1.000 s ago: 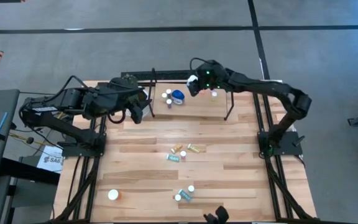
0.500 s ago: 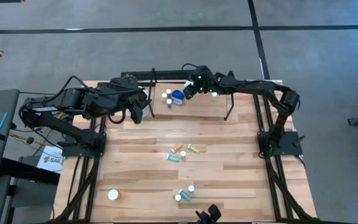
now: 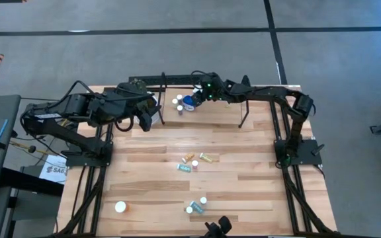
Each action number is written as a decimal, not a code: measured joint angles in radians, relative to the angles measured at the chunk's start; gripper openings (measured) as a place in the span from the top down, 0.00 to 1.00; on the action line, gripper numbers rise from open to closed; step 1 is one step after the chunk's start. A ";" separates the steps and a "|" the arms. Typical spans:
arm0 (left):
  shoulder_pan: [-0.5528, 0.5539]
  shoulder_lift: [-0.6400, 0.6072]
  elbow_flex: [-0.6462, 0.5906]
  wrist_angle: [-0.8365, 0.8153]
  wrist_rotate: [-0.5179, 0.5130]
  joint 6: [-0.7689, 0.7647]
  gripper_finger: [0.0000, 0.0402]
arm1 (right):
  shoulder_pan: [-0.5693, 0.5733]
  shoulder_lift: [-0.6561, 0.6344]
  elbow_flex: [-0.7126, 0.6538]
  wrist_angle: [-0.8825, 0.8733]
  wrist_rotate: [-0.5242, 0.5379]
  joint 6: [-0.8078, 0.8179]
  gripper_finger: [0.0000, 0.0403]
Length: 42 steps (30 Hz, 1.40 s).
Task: Pick and place medicine bottles onto shelf by color
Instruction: Put the white pill bottle on the shelf
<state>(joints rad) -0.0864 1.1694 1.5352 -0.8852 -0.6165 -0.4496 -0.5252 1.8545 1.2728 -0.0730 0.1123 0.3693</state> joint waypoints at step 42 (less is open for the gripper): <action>0.000 0.002 0.000 0.000 0.003 0.007 0.31 | 0.017 0.059 0.038 0.014 0.043 -0.008 0.50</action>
<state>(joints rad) -0.0861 1.1713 1.5352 -0.8852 -0.6138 -0.4423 -0.5083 1.9137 1.3106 -0.0594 0.1551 0.3614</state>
